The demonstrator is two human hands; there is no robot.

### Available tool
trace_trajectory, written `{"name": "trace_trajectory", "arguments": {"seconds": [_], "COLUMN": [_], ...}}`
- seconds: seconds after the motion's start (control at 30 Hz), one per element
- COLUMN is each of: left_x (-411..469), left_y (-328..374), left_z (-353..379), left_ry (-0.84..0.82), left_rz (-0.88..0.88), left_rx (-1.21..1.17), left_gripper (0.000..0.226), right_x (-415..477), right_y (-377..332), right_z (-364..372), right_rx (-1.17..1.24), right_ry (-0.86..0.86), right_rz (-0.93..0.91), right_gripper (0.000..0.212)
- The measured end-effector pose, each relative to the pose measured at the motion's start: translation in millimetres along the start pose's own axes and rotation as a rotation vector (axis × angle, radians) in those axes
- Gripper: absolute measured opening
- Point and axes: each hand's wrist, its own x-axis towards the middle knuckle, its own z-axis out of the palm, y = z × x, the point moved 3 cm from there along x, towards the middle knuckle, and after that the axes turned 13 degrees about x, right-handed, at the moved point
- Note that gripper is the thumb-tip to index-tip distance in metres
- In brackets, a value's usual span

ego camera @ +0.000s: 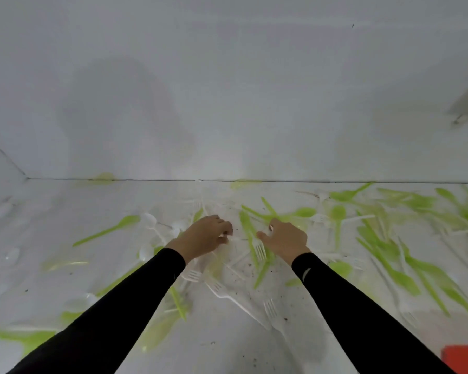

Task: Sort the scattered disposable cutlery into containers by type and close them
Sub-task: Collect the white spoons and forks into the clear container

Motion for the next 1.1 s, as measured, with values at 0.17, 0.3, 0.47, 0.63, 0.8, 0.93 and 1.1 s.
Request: {"name": "trace_trajectory", "arguments": {"seconds": [0.17, 0.3, 0.47, 0.63, 0.8, 0.93, 1.1], "left_x": [-17, -48, -97, -127, -124, -115, -103], "left_y": [14, -17, -77, -105, -123, -140, -149], "left_z": [-48, -85, -71, -44, -17, -1, 7], "left_ry": [0.39, 0.587, 0.642, 0.394, 0.253, 0.154, 0.043], "left_rz": [-0.177, -0.371, -0.79, -0.934, -1.004, -1.069, -1.117], "left_rx": [-0.74, -1.485, -1.693, -1.044, -0.584, -0.455, -0.335], "left_gripper": [0.028, 0.035, 0.018, 0.028, 0.031, 0.041, 0.066], "right_x": [-5, -4, 0, -3, -2, -3, 2], "right_y": [0, 1, -6, -11, -11, -12, -5], "right_z": [2, 3, 6, 7, 10, 4, -19], "right_rx": [0.014, 0.105, 0.095, 0.07, 0.118, 0.123, 0.135], "right_ry": [0.047, -0.011, -0.051, -0.017, -0.044, -0.004, 0.277], "right_rz": [0.082, 0.119, 0.087, 0.108, 0.192, 0.187, 0.063], "right_gripper": [0.055, 0.051, 0.047, 0.033, 0.036, 0.075, 0.042]}}
